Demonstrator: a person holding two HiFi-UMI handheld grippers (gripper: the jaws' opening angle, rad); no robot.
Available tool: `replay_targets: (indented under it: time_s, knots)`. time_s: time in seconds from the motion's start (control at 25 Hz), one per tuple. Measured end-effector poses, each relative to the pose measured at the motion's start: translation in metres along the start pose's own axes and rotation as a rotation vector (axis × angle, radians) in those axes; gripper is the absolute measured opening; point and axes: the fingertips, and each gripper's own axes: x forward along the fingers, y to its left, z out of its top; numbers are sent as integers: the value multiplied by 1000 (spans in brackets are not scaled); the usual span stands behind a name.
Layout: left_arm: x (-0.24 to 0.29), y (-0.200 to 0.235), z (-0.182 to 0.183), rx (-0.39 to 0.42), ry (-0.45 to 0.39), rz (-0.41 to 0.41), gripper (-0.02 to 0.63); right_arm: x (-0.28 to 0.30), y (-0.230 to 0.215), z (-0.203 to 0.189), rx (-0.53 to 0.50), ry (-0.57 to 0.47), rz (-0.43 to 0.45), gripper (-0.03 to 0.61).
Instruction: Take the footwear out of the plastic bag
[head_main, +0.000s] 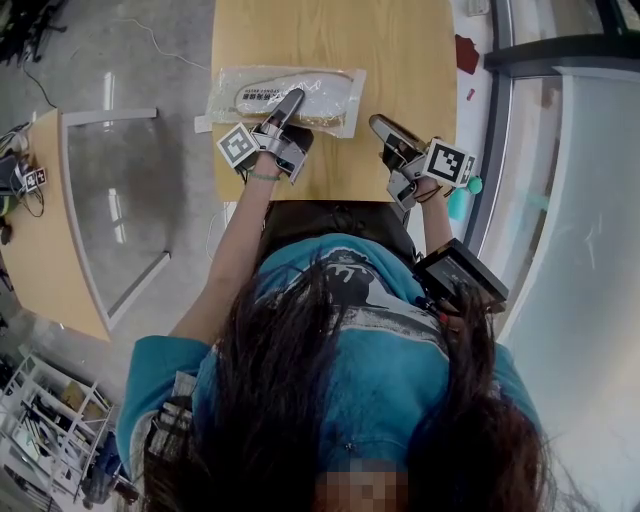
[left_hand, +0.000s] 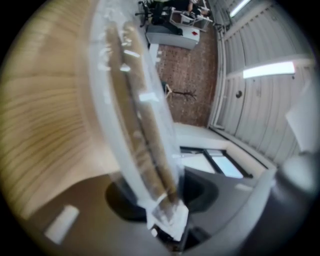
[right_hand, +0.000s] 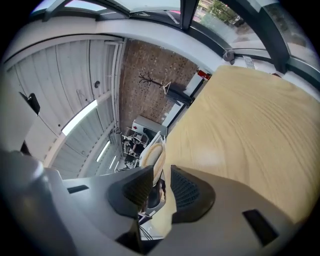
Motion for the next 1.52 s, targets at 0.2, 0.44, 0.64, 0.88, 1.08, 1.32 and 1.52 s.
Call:
replay_targets:
  time_s: [0.2, 0.44, 0.64, 0.88, 1.08, 1.32, 1.52]
  knots:
    - [-3, -5, -14, 16, 34, -14, 143, 12, 21, 3, -5, 13, 107, 155]
    - [-9, -3, -19, 37, 57, -5, 140, 9, 15, 2, 75, -5, 126, 160]
    - [-9, -8, -25, 37, 82, -30, 137, 9, 15, 1, 128, -7, 148, 160]
    - [-8, -21, -27, 17, 76, -98, 129, 11, 11, 0, 166, 3, 135, 180]
    - [-5, -24, -25, 7, 53, -121, 126, 15, 26, -2, 265, -3, 254, 221]
    - [-6, -14, -27, 48, 38, -62, 127, 18, 21, -5, 277, 33, 207, 219]
    - [-6, -11, -26, 88, 21, -41, 137, 18, 6, -9, 318, 37, 106, 109]
